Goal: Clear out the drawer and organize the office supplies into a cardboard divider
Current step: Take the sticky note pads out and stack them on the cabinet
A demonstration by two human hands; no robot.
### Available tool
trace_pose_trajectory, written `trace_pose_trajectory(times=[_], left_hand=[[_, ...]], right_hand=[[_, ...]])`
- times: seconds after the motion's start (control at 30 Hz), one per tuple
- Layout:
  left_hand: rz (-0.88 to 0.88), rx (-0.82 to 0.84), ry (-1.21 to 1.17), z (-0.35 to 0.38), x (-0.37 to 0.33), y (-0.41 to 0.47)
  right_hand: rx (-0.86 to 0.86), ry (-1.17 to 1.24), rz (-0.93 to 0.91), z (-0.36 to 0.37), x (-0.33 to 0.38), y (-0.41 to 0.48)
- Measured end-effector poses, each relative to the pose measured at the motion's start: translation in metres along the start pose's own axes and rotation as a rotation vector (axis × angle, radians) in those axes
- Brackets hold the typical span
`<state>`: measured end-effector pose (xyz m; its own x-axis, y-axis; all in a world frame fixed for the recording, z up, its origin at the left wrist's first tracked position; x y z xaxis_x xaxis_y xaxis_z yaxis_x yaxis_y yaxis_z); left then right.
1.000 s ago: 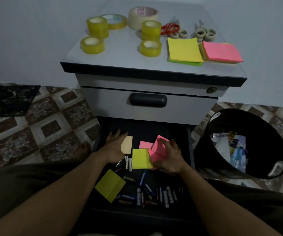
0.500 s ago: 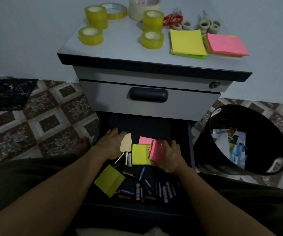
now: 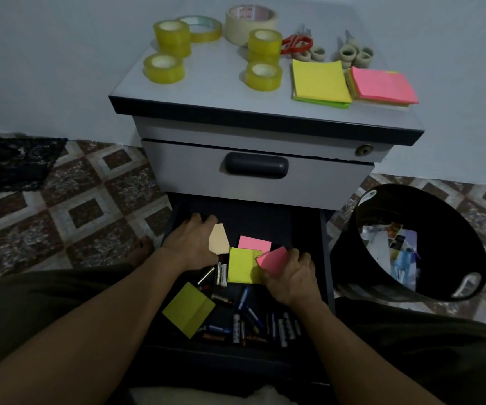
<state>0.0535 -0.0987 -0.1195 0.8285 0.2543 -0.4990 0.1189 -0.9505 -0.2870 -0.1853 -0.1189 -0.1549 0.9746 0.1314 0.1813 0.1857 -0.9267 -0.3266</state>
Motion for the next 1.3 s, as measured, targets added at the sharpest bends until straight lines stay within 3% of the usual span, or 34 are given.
trace_pose_trajectory(times=[0.3, 0.57, 0.73, 0.93, 1.3], left_hand=[[0.06, -0.093, 0.072, -0.013, -0.018, -0.01], [0.015, -0.1, -0.234, -0.022, -0.007, -0.02], [0.039, 0.034, -0.256, -0.004, -0.012, -0.029], [-0.096, 0.066, -0.111, 0.027, 0.006, -0.043], [-0.113, 0.128, -0.094, 0.049, 0.019, -0.051]], right_hand=[[0.001, 0.059, -0.054, 0.001, 0.004, 0.0], [-0.024, 0.235, -0.045, -0.006, 0.002, -0.005], [-0.037, 0.276, -0.104, -0.011, 0.006, -0.009], [-0.006, 0.267, -0.158, -0.007, 0.03, -0.014], [0.209, -0.063, -0.376, 0.029, 0.049, -0.015]])
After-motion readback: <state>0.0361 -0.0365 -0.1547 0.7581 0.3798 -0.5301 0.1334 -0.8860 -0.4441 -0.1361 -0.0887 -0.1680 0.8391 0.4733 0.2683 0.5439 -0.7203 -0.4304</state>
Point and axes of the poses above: each hand's wrist, its own y-axis towards the middle knuckle, its own z-axis out of the palm, x = y × z, the point moved 9 cm from there along y, towards the middle knuckle, and after that the axes turned 14 degrees about -y, right-handed, at the moved point
